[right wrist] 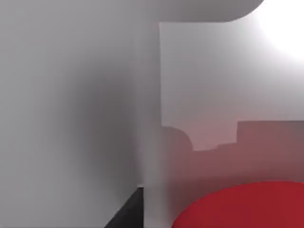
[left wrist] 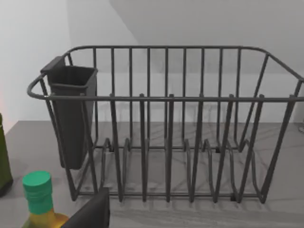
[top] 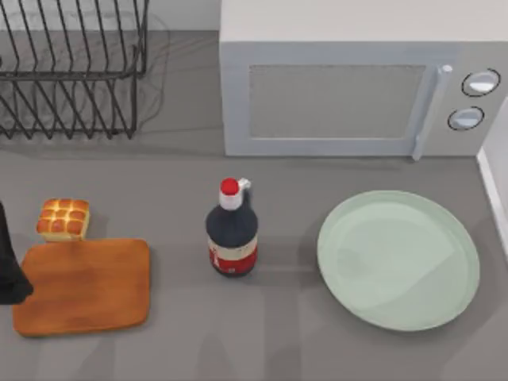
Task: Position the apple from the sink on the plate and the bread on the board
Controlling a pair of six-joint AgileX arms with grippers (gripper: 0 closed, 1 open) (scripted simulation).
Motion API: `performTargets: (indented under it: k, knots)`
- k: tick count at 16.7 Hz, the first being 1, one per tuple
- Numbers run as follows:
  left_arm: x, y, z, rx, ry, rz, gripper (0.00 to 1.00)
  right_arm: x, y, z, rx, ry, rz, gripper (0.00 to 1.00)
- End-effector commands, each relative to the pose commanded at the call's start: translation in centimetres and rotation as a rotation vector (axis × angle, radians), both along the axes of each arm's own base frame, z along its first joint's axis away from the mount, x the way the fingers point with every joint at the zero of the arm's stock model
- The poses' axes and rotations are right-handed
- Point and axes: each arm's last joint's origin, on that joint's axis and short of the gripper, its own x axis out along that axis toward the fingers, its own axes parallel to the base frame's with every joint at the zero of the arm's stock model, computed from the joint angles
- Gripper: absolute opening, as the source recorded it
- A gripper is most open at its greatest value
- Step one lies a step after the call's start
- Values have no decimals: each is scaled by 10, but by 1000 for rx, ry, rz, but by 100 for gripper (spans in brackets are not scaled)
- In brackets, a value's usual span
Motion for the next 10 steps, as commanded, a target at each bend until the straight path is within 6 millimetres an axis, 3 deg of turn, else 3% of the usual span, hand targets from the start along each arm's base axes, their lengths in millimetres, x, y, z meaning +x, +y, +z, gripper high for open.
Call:
performTargets:
  k: [2,9,10]
  knots:
    - [0,0,0,0,0,0,100,0,0,0,0,0,0,0]
    - [0,0,0,0,0,0,100,0,0,0,0,0,0,0]
    - [0,0,0,0,0,0,100,7,-1,30,-1,-53,-8,0]
